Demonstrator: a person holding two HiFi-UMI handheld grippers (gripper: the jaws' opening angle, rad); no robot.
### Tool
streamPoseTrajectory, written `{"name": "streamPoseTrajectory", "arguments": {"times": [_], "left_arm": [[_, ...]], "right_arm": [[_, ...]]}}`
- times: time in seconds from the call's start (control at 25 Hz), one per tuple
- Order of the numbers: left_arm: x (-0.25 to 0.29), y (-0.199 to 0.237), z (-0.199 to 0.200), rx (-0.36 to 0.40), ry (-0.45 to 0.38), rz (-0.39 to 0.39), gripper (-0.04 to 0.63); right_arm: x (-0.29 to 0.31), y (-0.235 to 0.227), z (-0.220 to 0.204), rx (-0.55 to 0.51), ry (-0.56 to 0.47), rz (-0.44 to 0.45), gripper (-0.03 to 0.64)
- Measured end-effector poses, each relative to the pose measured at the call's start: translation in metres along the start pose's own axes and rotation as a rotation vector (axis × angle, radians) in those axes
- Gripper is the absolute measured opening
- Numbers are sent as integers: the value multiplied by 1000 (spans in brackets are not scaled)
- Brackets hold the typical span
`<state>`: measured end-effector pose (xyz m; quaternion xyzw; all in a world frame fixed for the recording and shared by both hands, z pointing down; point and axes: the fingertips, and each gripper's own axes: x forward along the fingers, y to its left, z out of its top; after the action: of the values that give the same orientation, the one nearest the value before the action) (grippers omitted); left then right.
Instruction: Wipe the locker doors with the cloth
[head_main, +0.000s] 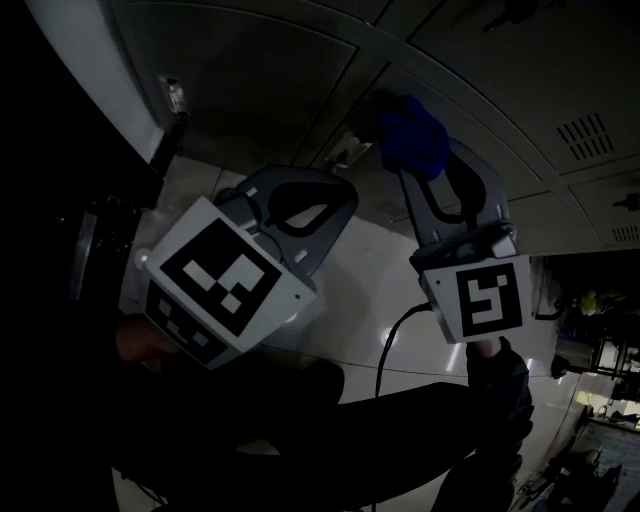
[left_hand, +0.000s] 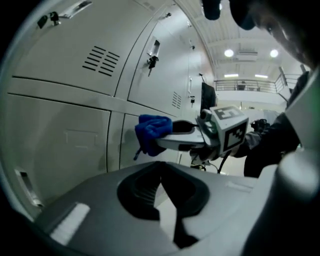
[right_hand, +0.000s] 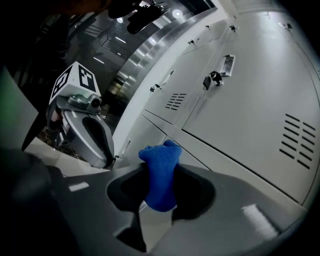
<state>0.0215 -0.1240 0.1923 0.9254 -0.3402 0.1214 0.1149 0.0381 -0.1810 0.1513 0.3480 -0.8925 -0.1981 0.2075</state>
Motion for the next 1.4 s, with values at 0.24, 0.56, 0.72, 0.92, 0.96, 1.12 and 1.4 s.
{"name": "streamPoseTrajectory", "arguments": {"times": [0.24,0.56,0.72,0.92,0.96,1.12,1.4], "left_arm": [[-8,-11,11,-42,-18,-13,-20],[-25,-21,17,-2,-24,34,-20],[-27,-22,17,-11,-15,36,-20],[-25,-29,19,-3,-23,20,-19],[-24,-30,18,-7,-20,17,-18],[-21,-32,16,-10,-17,13,-20],[-17,-33,17,-31,-21,7,-20]], "right_arm": [[18,-2,21,40,-67,-29,120],[31,-6,20,182,-87,-37,120],[38,-7,15,198,-82,-44,120],[38,-11,14,236,-86,-38,121],[37,-12,13,238,-85,-38,121],[32,-16,9,243,-76,-43,121],[16,-28,-11,261,-49,-67,122]]}}
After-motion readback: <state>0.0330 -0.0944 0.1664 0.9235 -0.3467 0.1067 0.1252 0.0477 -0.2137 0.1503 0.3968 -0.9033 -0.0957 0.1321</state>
